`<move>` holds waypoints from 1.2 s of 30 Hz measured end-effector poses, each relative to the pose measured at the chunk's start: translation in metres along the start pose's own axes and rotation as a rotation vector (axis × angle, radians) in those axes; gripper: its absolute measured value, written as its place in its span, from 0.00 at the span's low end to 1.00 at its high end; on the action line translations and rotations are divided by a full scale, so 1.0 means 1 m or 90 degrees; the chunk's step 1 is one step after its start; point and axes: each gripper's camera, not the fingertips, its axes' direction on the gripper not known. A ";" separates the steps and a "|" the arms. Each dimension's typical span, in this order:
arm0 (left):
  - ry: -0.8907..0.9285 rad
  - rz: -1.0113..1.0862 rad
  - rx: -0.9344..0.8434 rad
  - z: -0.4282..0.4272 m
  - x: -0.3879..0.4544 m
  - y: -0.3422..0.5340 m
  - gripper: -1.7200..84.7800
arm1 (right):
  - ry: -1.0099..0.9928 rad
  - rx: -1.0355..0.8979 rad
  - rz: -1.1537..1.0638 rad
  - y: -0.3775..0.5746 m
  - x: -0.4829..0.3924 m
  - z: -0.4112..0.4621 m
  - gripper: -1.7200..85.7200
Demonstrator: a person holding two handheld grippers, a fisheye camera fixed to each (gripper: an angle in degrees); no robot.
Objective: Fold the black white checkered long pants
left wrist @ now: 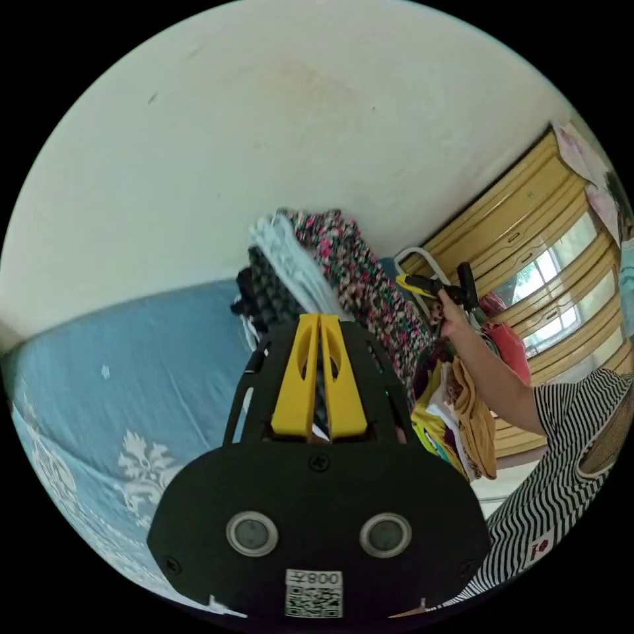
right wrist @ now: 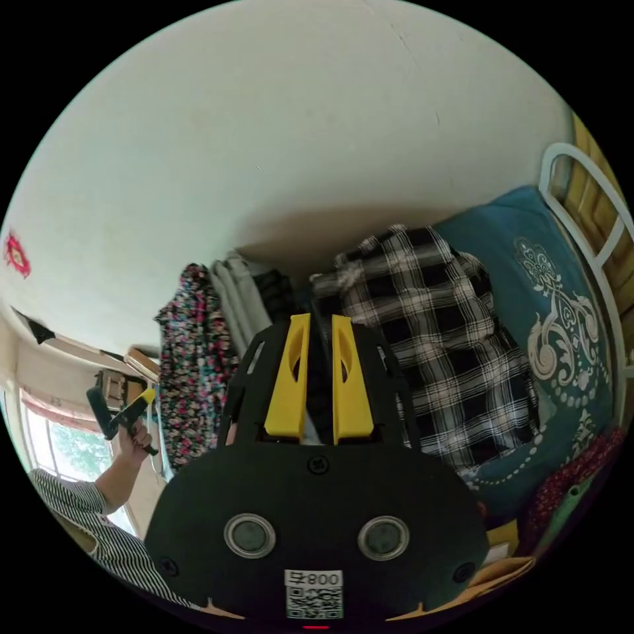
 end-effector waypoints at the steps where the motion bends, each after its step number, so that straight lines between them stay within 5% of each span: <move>1: 0.007 -0.023 -0.022 0.003 -0.010 0.017 0.02 | 0.026 -0.023 -0.003 -0.004 0.007 0.006 0.10; 9: 0.033 -0.154 -0.072 0.013 -0.067 0.099 0.02 | 0.156 -0.104 -0.092 -0.036 0.007 0.037 0.15; 19: 0.078 -0.189 -0.106 0.015 -0.117 0.160 0.02 | 0.293 -0.141 -0.121 -0.025 0.031 0.023 0.05; 26: 0.121 -0.201 -0.092 -0.007 -0.141 0.200 0.02 | 0.110 -0.030 -0.032 0.013 0.084 -0.097 0.04; 36: 0.169 -0.160 -0.068 -0.069 -0.149 0.256 0.02 | 0.007 0.094 -0.011 0.083 0.101 -0.268 0.03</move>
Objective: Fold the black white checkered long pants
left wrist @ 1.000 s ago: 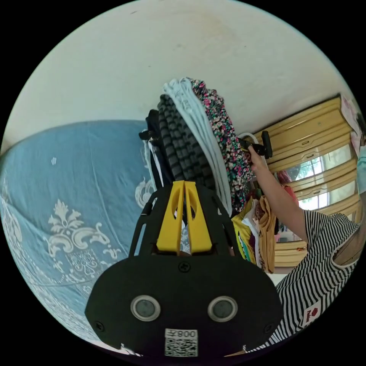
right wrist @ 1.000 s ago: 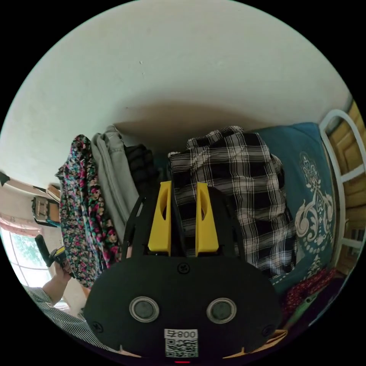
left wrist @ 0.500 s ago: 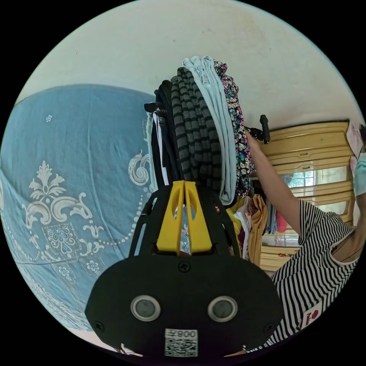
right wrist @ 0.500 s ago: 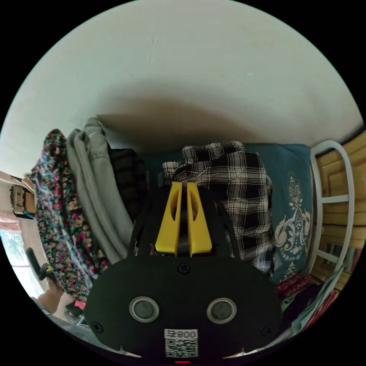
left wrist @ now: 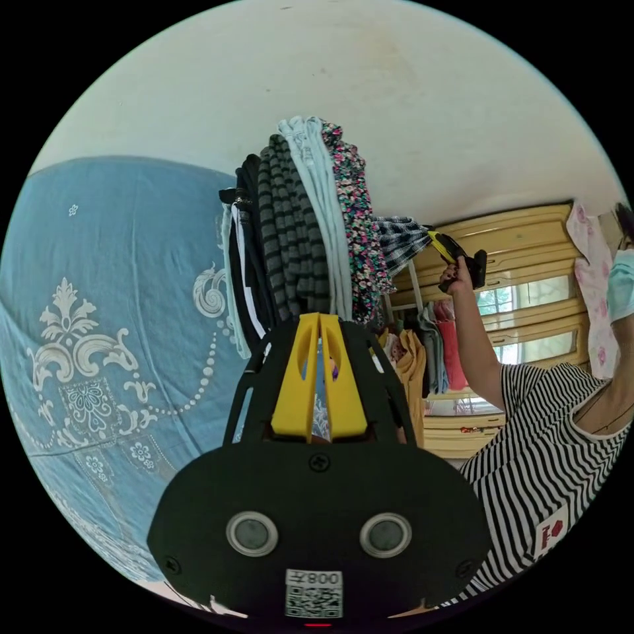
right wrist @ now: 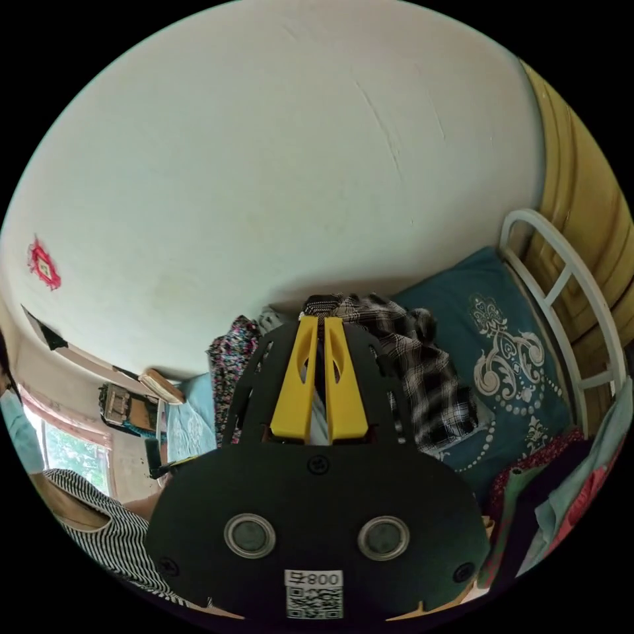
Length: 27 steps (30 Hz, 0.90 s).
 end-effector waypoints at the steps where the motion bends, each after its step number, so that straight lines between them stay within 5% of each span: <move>1: 0.006 0.011 -0.004 -0.007 0.003 0.007 0.02 | -0.010 0.019 -0.011 0.005 -0.006 -0.022 0.03; 9: 0.059 0.105 -0.001 -0.060 0.031 0.054 0.03 | -0.078 0.128 -0.137 0.023 -0.084 -0.173 0.03; 17: 0.146 0.276 0.127 -0.160 0.075 0.086 0.09 | -0.160 0.195 -0.333 0.064 -0.235 -0.312 0.03; 27: 0.084 0.294 0.157 -0.267 0.066 0.161 0.18 | -0.239 0.153 -0.398 0.141 -0.395 -0.366 0.03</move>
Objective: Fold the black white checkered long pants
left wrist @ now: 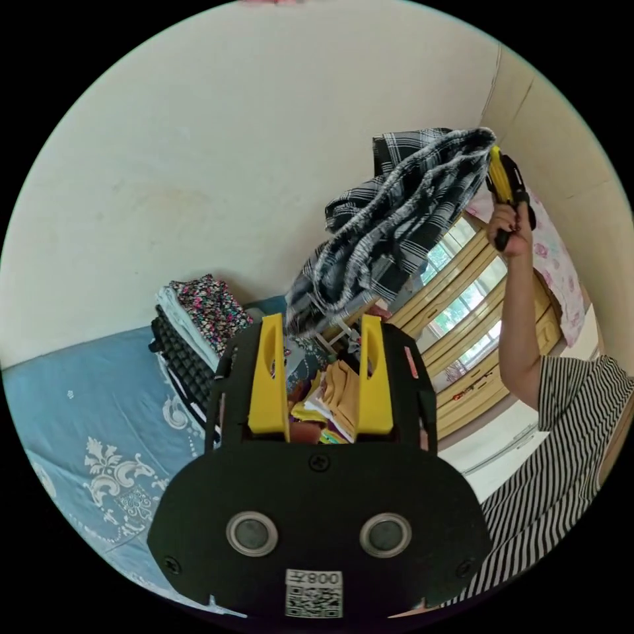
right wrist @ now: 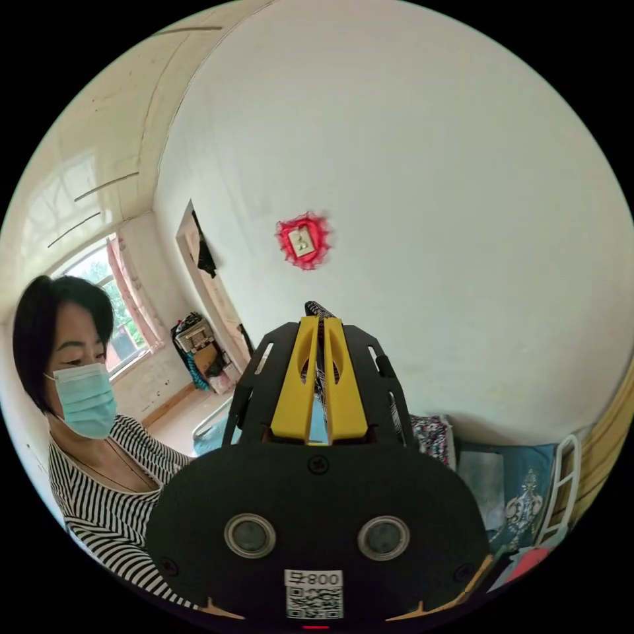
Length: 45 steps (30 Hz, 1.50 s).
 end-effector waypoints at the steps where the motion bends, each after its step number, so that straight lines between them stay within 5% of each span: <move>1: 0.023 -0.008 -0.002 -0.020 -0.001 0.013 0.17 | -0.014 -0.010 0.012 0.001 -0.017 0.007 0.03; 7: 0.054 -0.022 -0.027 -0.127 0.000 0.089 0.07 | -0.073 -0.072 0.072 0.020 -0.094 0.053 0.03; 25: 0.014 -0.058 0.045 -0.377 -0.006 0.236 0.05 | -0.127 -0.189 0.179 0.044 -0.233 0.183 0.03; 45: 0.007 -0.044 -0.048 -0.358 0.015 0.312 0.05 | -0.114 -0.356 0.390 0.147 -0.328 0.345 0.04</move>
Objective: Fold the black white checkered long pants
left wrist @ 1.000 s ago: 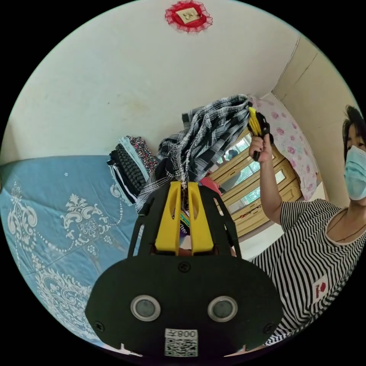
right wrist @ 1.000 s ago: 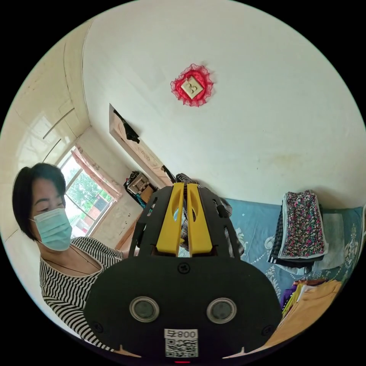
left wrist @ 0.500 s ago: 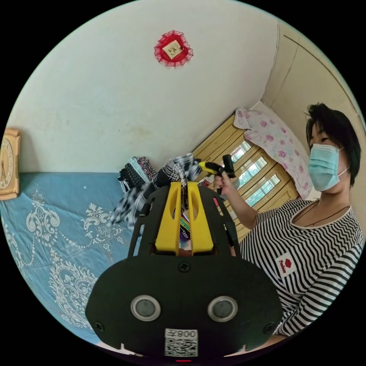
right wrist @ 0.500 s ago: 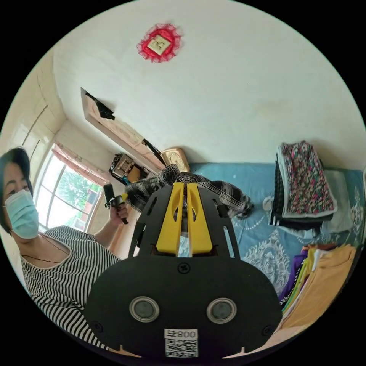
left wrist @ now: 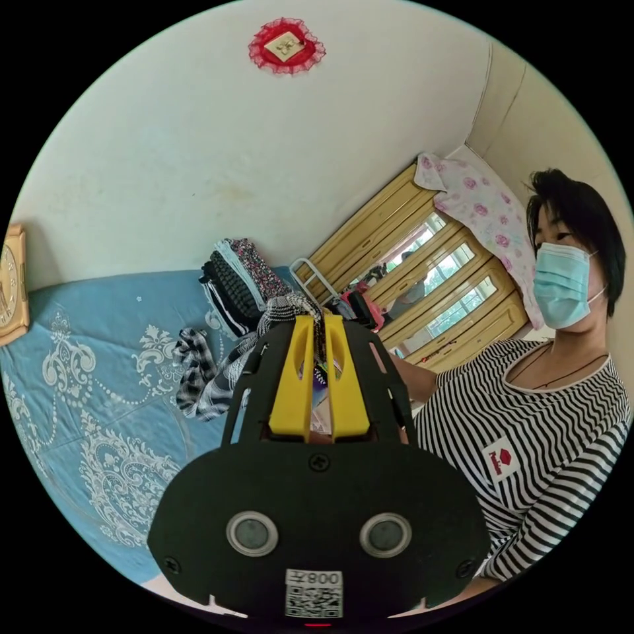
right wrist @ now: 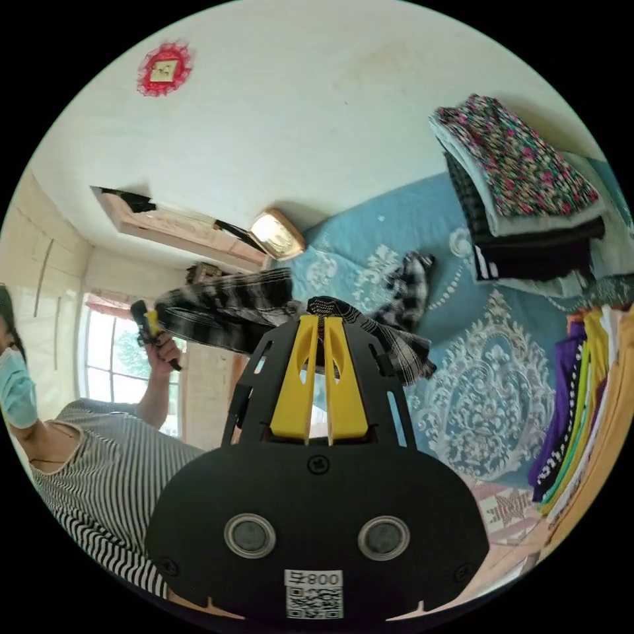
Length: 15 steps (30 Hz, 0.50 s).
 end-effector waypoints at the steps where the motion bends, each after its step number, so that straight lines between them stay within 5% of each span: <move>1: -0.001 -0.004 -0.013 0.010 -0.005 0.005 0.05 | 0.049 -0.020 0.023 0.003 0.001 0.014 0.04; 4: -0.006 -0.025 -0.068 0.036 -0.022 0.017 0.05 | 0.126 -0.074 0.089 0.015 0.004 0.049 0.05; 15: 0.012 -0.068 -0.157 0.079 -0.086 0.064 0.06 | -0.016 -0.169 0.015 -0.037 -0.090 0.178 0.10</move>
